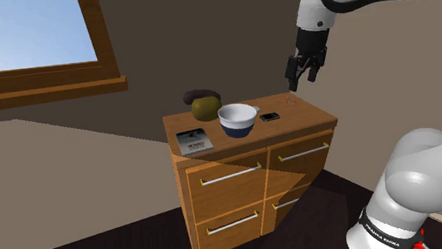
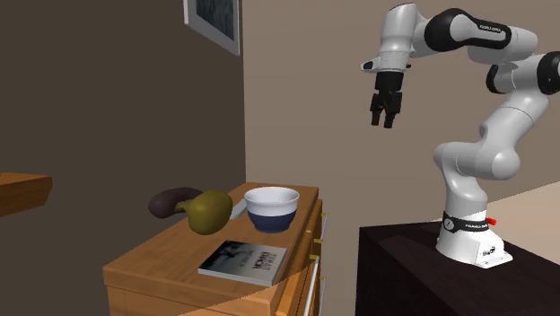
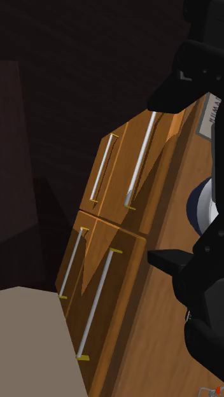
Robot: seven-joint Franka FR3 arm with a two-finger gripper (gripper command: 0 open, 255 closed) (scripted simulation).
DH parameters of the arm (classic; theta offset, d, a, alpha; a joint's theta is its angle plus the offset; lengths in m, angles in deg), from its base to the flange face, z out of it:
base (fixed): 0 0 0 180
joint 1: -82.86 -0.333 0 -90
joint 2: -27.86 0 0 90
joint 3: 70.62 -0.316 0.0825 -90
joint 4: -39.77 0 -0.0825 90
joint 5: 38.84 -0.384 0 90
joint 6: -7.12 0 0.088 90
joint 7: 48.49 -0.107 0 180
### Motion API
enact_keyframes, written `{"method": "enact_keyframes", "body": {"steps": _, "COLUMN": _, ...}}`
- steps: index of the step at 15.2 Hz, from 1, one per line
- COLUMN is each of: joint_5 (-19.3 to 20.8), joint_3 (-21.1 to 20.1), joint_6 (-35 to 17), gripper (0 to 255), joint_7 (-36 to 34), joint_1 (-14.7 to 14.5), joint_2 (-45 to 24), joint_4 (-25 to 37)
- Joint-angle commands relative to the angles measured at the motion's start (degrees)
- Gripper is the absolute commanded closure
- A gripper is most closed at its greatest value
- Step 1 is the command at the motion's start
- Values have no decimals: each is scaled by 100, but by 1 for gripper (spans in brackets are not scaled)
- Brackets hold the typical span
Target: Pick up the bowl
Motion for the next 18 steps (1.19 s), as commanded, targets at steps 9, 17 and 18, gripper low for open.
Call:
{"method": "enact_keyframes", "body": {"steps": 9, "joint_5": 142, "joint_3": -100, "joint_6": -1384, "gripper": 0, "joint_7": -226, "joint_1": 28, "joint_2": -1492, "joint_4": 110}}
{"method": "enact_keyframes", "body": {"steps": 17, "joint_5": 381, "joint_3": -199, "joint_6": -2443, "gripper": 0, "joint_7": -497, "joint_1": 89, "joint_2": -3192, "joint_4": 741}}
{"method": "enact_keyframes", "body": {"steps": 18, "joint_5": 419, "joint_3": -209, "joint_6": -2546, "gripper": 0, "joint_7": -534, "joint_1": 96, "joint_2": -3412, "joint_4": 856}}
